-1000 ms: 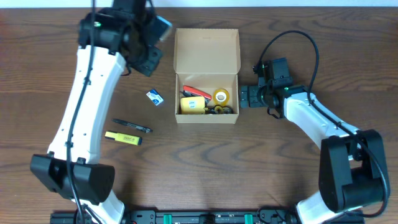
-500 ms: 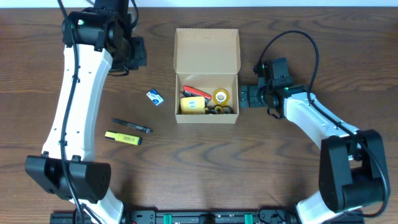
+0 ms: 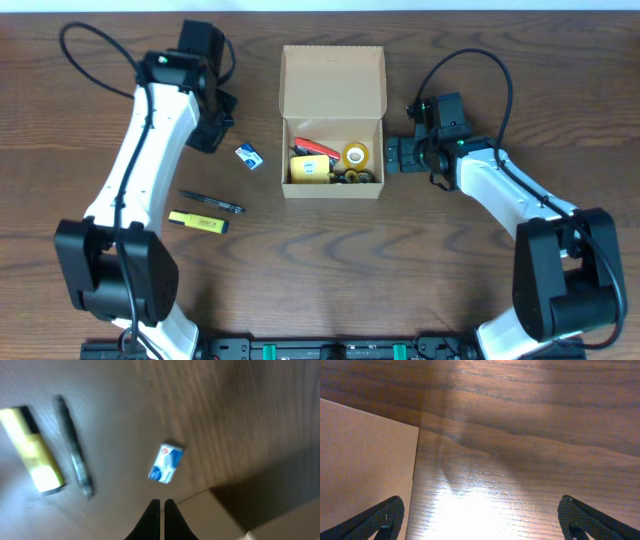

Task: Pack container
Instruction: 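Withdraw the left gripper from the box toward the staples box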

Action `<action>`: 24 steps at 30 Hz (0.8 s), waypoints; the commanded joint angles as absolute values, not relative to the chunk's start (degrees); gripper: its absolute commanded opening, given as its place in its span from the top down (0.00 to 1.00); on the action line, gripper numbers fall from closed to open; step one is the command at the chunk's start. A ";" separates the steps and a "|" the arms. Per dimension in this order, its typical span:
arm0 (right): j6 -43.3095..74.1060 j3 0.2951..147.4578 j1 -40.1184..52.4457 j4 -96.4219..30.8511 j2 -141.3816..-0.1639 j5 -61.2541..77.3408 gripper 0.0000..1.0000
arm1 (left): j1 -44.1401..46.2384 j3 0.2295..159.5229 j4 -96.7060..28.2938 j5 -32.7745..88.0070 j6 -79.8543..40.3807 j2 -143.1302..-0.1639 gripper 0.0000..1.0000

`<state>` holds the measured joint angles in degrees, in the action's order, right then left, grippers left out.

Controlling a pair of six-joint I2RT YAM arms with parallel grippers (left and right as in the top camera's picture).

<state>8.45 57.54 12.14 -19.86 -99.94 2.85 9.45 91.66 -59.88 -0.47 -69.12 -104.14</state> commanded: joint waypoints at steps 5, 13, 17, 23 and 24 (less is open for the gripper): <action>7.62 57.41 11.99 -19.94 -100.47 2.83 0.01 | 12.27 80.88 -45.32 -0.54 -78.04 -103.83 0.79; 7.62 57.41 11.99 -19.94 -100.47 2.85 0.01 | 13.02 76.12 -41.28 -2.17 -78.81 -103.83 0.38; 7.62 57.41 11.99 -19.94 -100.47 2.83 0.01 | 14.06 74.41 -40.53 -3.68 -77.01 -103.83 0.37; 7.62 57.41 11.99 -19.94 -100.47 2.83 0.01 | 16.71 72.71 -36.97 -6.90 -71.57 -103.83 0.37; 7.62 57.41 11.99 -19.94 -100.47 2.85 0.01 | 16.99 72.71 -36.93 -8.01 -71.48 -103.83 0.37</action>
